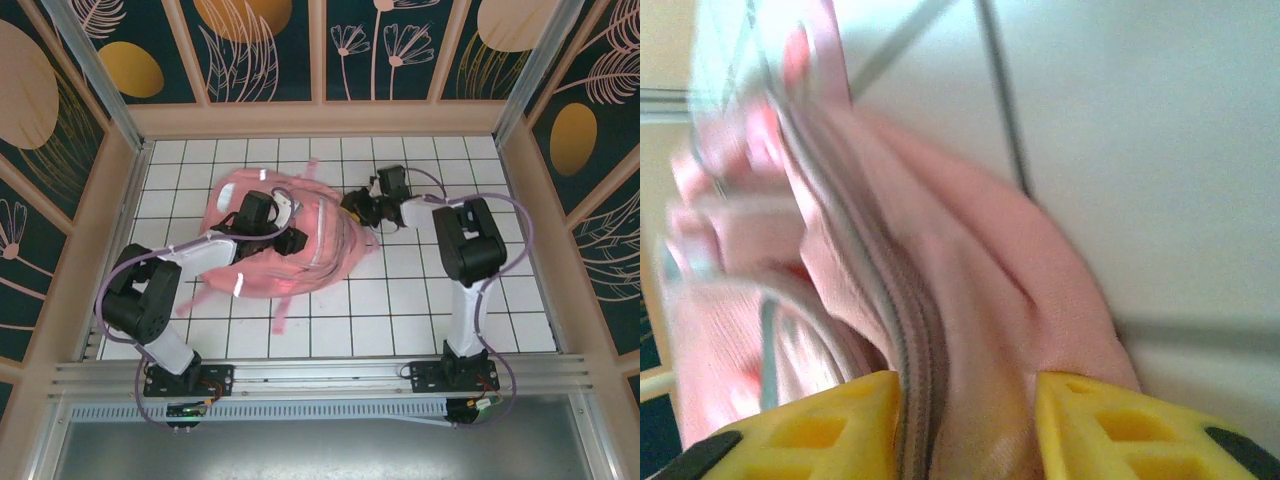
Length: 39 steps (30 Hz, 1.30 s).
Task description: Pack the student bag
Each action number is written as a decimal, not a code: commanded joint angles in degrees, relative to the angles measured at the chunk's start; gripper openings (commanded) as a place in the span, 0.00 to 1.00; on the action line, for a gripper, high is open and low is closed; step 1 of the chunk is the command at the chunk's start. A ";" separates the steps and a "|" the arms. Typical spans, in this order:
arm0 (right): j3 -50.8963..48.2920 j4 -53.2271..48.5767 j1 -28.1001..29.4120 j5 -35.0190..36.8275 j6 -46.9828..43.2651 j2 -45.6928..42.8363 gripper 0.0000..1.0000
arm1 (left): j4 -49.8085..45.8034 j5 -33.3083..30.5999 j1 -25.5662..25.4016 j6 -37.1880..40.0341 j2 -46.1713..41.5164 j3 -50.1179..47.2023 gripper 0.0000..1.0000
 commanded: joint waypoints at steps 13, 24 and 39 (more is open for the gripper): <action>-10.34 -13.75 -4.39 1.40 -9.35 -20.99 0.59 | -16.49 9.91 -2.08 36.64 -14.28 4.04 0.59; -34.97 -8.28 1.30 4.70 0.17 -37.90 0.58 | -3.80 2.61 3.59 10.50 -1.64 2.82 0.53; -16.97 -12.01 7.83 6.96 -4.60 -19.51 0.43 | -3.02 -1.86 2.35 8.69 -6.60 -6.36 0.51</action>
